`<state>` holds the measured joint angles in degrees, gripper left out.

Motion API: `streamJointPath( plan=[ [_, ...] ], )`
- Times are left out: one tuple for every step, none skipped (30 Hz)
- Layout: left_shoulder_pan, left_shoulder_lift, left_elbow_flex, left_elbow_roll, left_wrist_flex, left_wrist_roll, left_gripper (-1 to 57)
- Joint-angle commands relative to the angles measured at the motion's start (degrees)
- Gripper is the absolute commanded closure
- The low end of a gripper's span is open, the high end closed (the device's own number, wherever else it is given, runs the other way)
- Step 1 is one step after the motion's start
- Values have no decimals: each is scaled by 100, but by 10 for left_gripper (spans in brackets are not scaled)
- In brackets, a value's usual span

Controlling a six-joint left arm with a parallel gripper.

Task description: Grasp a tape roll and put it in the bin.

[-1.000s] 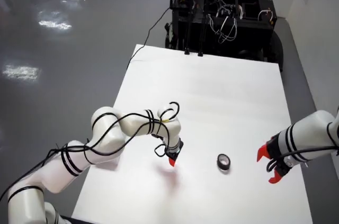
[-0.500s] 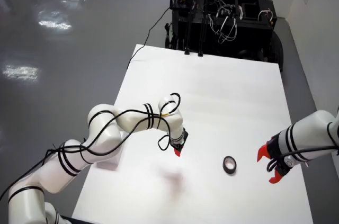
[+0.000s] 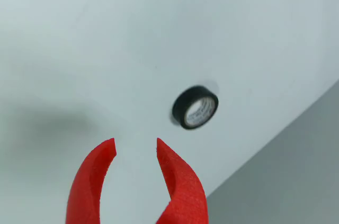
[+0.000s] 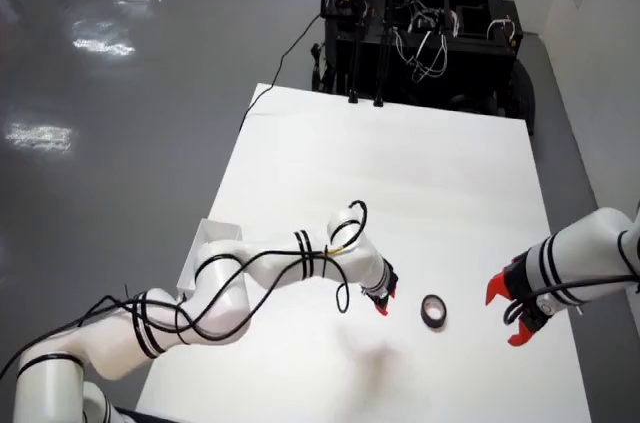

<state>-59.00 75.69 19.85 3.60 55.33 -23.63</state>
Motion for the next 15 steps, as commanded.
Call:
streamJointPath(
  plan=[
    [-630,438,-702,-176,-1183,298,426],
    [-647,438,-702,-167,-1262,298,443],
    [-665,446,-702,-158,-1341,280,496],
    [-665,446,-693,-158,-1385,271,533],
    [-665,446,-684,-158,-1402,263,569],
    [-665,446,-676,-158,-1437,263,570],
    [-647,446,-667,-149,-1473,271,570],
    [-630,446,-640,-149,-1534,271,570],
    [-612,446,-588,-149,-1604,271,570],
    [-595,446,-544,-149,-1675,254,570],
    [-560,446,-412,-149,-1789,201,570],
    [-551,446,-315,-149,-1877,175,570],
    [-533,464,-245,-149,-1947,148,570],
    [-516,517,-219,-149,-2000,122,570],
    [-507,587,-227,-149,-2035,96,570]
  ],
)
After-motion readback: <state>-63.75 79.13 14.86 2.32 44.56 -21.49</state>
